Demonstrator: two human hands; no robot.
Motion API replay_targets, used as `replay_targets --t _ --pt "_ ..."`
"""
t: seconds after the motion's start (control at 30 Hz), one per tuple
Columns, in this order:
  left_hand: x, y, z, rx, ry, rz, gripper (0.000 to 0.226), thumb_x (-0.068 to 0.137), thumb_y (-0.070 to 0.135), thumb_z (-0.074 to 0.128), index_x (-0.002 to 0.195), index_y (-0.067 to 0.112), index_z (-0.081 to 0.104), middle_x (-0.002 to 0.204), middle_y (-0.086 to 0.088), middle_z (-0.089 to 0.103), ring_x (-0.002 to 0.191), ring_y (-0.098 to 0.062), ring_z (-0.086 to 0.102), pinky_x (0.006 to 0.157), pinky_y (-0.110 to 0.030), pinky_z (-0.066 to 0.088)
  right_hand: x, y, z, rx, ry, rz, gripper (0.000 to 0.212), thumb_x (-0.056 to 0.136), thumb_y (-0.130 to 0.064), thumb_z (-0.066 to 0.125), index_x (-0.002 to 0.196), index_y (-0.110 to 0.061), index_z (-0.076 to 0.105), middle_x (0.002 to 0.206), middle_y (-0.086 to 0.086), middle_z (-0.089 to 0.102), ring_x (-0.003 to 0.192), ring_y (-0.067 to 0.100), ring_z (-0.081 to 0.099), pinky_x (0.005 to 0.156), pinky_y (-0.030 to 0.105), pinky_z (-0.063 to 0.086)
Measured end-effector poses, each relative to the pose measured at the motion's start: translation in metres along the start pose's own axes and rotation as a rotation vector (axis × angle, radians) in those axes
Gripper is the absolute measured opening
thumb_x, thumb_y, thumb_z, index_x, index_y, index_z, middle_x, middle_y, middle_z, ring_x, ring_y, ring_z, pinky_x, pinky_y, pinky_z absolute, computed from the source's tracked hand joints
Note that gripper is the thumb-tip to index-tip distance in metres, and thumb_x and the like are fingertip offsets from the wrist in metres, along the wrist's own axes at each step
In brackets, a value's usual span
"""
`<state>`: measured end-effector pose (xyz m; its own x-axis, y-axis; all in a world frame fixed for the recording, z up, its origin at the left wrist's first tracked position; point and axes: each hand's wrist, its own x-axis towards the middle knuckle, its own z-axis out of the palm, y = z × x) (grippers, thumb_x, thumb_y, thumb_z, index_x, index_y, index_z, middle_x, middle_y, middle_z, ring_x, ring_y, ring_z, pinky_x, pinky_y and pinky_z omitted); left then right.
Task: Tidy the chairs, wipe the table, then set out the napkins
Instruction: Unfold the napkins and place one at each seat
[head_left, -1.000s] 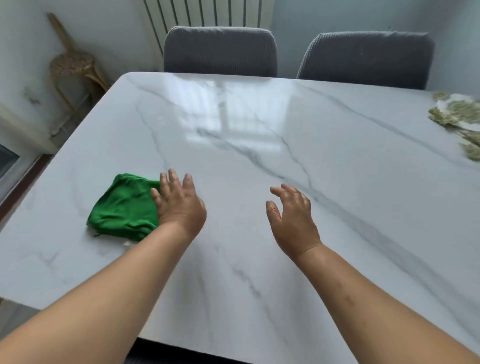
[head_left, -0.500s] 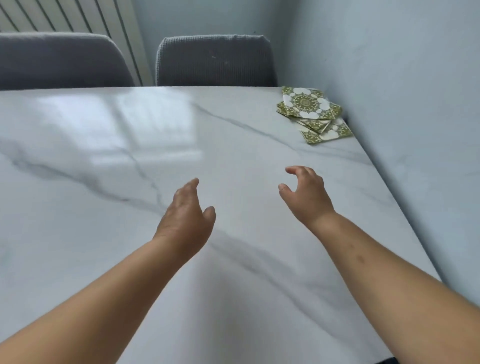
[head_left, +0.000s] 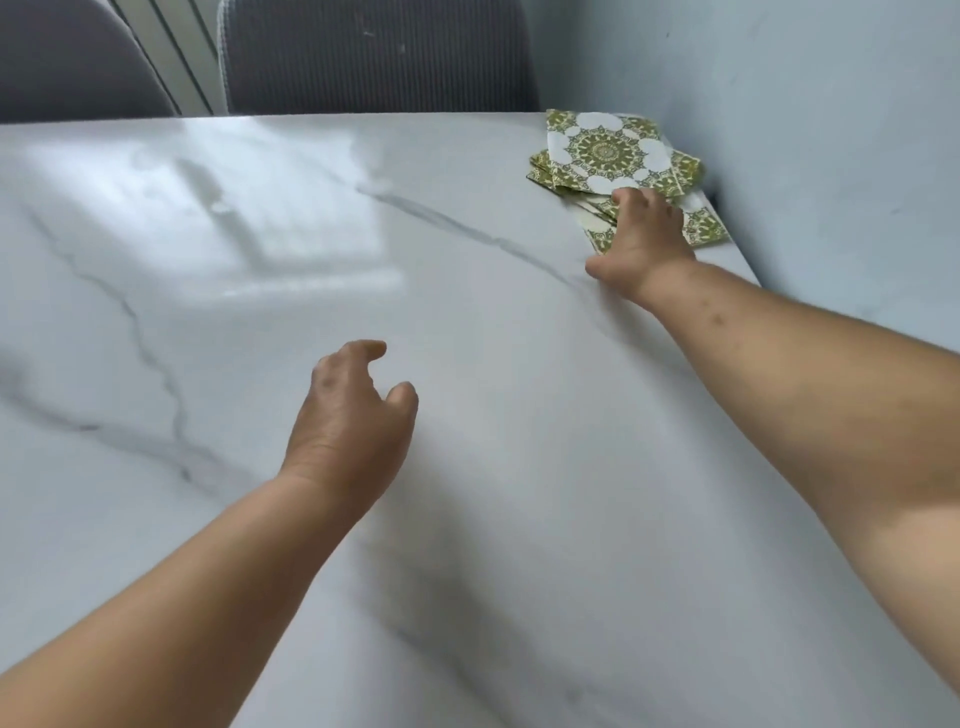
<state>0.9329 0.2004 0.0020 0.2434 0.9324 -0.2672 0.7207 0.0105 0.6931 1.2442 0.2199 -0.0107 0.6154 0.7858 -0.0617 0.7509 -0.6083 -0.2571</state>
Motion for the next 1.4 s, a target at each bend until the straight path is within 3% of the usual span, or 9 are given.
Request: replay_targets --t 0.2,0.43,0.57,0.73,0.83,1.0,1.13,1.23,1.4 --pt "0.024 0.0 0.006 -0.019 0.054 0.054 0.041 0.089 0.029 0.048 0.13 0.032 0.045 0.133 0.008 0.043 0.107 -0.006 0.049 0.08 -0.031 0.044 0.055 -0.007 0.004 -0.17 -0.114 -0.005 0.085 0.076 -0.021 0.063 0.149 -0.023 0.02 0.155 0.003 0.023 0.145 0.031 0.008 0.113 0.053 0.024" --pt "0.032 0.006 0.01 -0.095 0.054 0.091 0.037 0.09 0.026 0.05 0.126 0.034 0.049 0.126 0.013 0.045 0.11 -0.005 0.051 0.081 -0.029 0.045 0.08 -0.005 0.006 -0.269 0.053 0.03 0.047 0.089 -0.025 0.052 0.135 -0.017 0.044 0.131 0.014 0.053 0.127 0.037 0.04 0.098 0.045 0.039" --pt "0.037 0.008 0.011 -0.13 0.046 0.098 0.035 0.091 0.026 0.05 0.125 0.035 0.05 0.124 0.015 0.045 0.111 -0.001 0.05 0.083 -0.029 0.047 0.084 -0.003 0.012 -0.263 0.103 -0.019 0.027 0.094 -0.02 0.043 0.116 -0.017 0.057 0.113 0.013 0.063 0.105 0.035 0.056 0.073 0.035 0.041" --pt "0.039 0.012 0.013 -0.276 0.026 0.094 0.03 0.09 0.028 0.053 0.117 0.041 0.055 0.116 0.016 0.056 0.107 0.003 0.054 0.072 -0.024 0.045 0.078 -0.01 -0.003 -0.186 0.208 -0.026 0.025 0.094 -0.016 0.042 0.11 -0.02 0.061 0.109 0.015 0.065 0.1 0.036 0.06 0.074 0.033 0.038" --pt "0.041 0.017 0.012 -0.47 -0.008 0.077 0.028 0.088 0.033 0.06 0.115 0.039 0.058 0.113 0.018 0.062 0.103 0.008 0.057 0.078 -0.018 0.045 0.059 -0.025 -0.02 -0.098 0.276 -0.112 0.027 0.094 -0.021 0.042 0.112 -0.02 0.062 0.108 0.016 0.066 0.1 0.038 0.059 0.076 0.035 0.04" --pt "0.054 0.032 0.008 -1.087 -0.311 -0.24 0.072 0.065 0.059 0.071 0.123 0.018 0.056 0.122 -0.008 0.063 0.105 -0.021 0.067 0.097 -0.045 0.048 -0.022 -0.066 -0.031 0.015 0.395 -0.368 0.023 0.09 -0.029 0.05 0.108 -0.023 0.064 0.091 0.014 0.07 0.084 0.039 0.063 0.063 0.034 0.038" --pt "0.065 0.025 -0.005 -1.517 -0.515 -0.369 0.096 0.068 0.072 0.059 0.14 0.011 0.039 0.136 -0.024 0.05 0.119 -0.042 0.056 0.1 -0.06 0.04 -0.112 -0.092 -0.01 0.072 0.203 -0.581 0.021 0.089 -0.032 0.055 0.105 -0.027 0.066 0.093 -0.001 0.072 0.085 0.028 0.067 0.063 0.031 0.047" --pt "0.062 0.016 -0.011 -1.584 -0.583 -0.289 0.069 0.089 0.052 0.052 0.138 0.004 0.045 0.134 -0.022 0.055 0.12 -0.04 0.055 0.094 -0.053 0.048 -0.15 -0.095 -0.002 0.168 0.058 -0.63 0.029 0.089 -0.043 0.056 0.11 -0.027 0.069 0.101 -0.007 0.073 0.089 0.017 0.069 0.066 0.032 0.054" --pt "0.056 0.008 -0.003 -1.077 -0.125 -0.351 0.028 0.088 -0.007 0.051 0.114 0.001 0.058 0.1 -0.017 0.073 0.074 -0.027 0.072 0.056 -0.033 0.057 -0.153 -0.078 -0.003 0.392 -0.031 -0.399 0.024 0.092 -0.044 0.053 0.106 -0.032 0.068 0.094 -0.013 0.072 0.085 0.008 0.066 0.072 0.03 0.052"
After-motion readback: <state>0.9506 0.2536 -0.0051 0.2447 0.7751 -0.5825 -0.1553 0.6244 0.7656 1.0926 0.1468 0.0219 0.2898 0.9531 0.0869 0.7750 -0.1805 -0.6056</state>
